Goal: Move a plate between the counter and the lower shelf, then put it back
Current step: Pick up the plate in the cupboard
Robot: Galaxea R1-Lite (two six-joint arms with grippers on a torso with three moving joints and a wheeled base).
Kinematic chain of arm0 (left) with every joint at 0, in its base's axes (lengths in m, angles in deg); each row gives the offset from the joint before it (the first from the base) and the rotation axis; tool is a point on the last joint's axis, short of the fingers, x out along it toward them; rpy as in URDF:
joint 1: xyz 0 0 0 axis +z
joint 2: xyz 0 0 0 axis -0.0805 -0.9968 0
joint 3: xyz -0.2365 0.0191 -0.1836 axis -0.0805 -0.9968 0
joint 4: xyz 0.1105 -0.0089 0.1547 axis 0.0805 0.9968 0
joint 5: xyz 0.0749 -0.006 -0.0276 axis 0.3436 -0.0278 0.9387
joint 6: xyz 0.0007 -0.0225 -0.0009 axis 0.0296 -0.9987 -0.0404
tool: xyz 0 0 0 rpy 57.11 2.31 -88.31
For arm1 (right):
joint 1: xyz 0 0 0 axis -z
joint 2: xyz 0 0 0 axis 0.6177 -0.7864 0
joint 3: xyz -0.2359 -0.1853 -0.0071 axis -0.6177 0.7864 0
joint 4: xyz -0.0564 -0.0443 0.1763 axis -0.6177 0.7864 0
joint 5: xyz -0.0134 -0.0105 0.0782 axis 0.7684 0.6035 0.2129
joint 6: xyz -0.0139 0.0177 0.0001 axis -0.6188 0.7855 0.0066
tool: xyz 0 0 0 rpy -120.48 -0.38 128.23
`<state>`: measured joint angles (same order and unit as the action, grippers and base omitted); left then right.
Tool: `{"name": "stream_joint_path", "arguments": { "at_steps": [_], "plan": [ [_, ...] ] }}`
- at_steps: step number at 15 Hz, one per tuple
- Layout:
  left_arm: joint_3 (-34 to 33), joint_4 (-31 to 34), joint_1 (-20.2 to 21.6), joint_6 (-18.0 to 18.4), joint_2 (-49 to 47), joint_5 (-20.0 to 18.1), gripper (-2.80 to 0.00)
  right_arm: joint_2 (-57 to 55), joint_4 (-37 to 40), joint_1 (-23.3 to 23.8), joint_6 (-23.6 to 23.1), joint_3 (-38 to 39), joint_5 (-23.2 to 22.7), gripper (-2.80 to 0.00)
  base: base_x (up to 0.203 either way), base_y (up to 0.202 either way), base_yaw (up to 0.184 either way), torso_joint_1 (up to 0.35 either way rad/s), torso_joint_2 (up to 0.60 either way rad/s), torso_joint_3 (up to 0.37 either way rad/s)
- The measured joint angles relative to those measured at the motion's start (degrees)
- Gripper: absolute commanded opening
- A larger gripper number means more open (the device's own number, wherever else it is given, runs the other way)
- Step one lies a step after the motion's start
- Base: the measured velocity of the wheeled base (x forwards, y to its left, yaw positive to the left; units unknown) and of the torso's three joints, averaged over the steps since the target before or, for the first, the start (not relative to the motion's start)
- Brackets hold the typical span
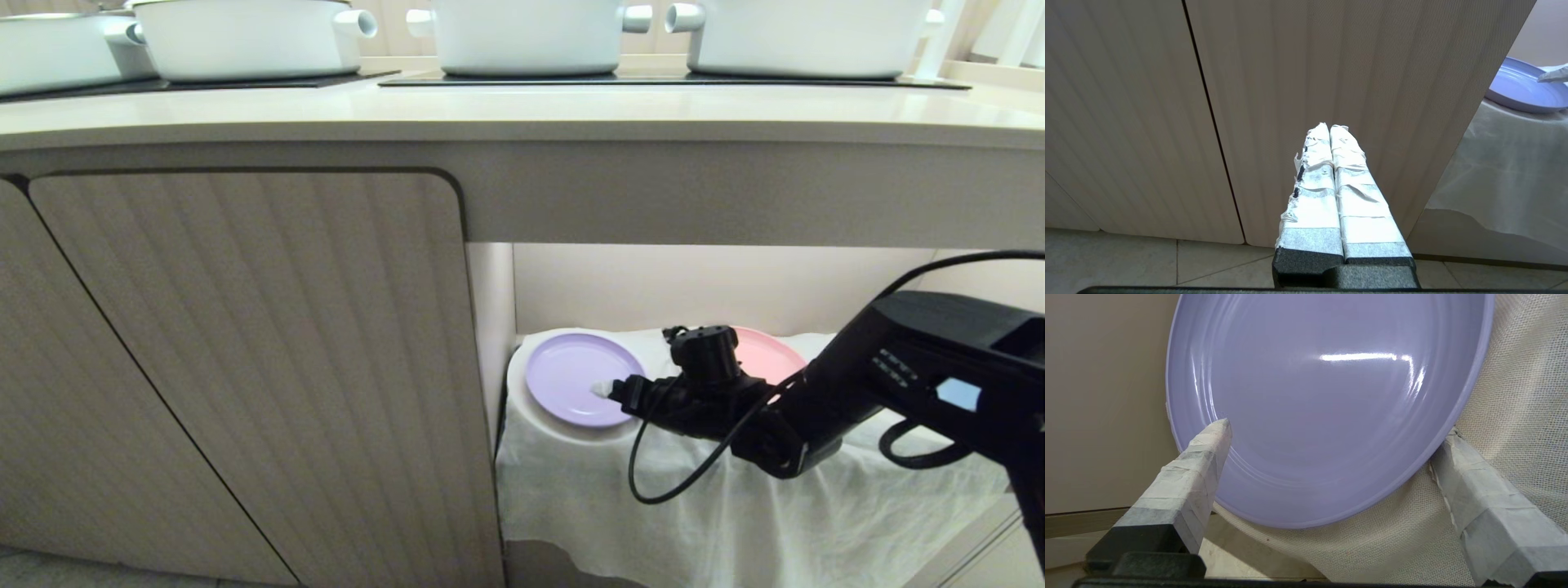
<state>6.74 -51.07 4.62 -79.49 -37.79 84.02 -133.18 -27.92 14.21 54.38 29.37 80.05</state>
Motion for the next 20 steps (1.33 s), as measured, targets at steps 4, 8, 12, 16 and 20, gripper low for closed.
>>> {"name": "stream_joint_path", "arguments": {
  "at_steps": [4,8,12,16,20],
  "plan": [
    [0.0,0.0,0.0,0.0,0.0,0.0,-2.80,-0.2,0.3,0.2,-0.2,0.0,1.0,0.00,0.000,0.000,0.000,0.000,0.00,0.000],
    [0.0,0.0,0.0,0.0,0.0,0.0,-2.80,0.0,2.2,0.2,-0.6,0.0,1.4,0.00,0.000,0.000,0.000,0.000,0.00,0.000],
    [0.0,0.0,0.0,0.0,0.0,0.0,-2.80,0.2,2.7,0.3,-0.6,-0.1,1.4,0.00,0.000,0.000,0.000,0.000,0.00,0.000],
    [0.0,0.0,0.0,0.0,0.0,0.0,-2.80,0.3,3.2,0.3,-0.5,-0.3,1.4,0.00,0.000,0.000,0.000,0.000,0.00,0.000],
    [0.0,0.0,0.0,0.0,0.0,0.0,-2.80,0.3,3.7,0.3,-0.6,-0.4,1.6,-2.80,0.000,0.000,0.000,0.000,0.00,0.000]
  ]
}}
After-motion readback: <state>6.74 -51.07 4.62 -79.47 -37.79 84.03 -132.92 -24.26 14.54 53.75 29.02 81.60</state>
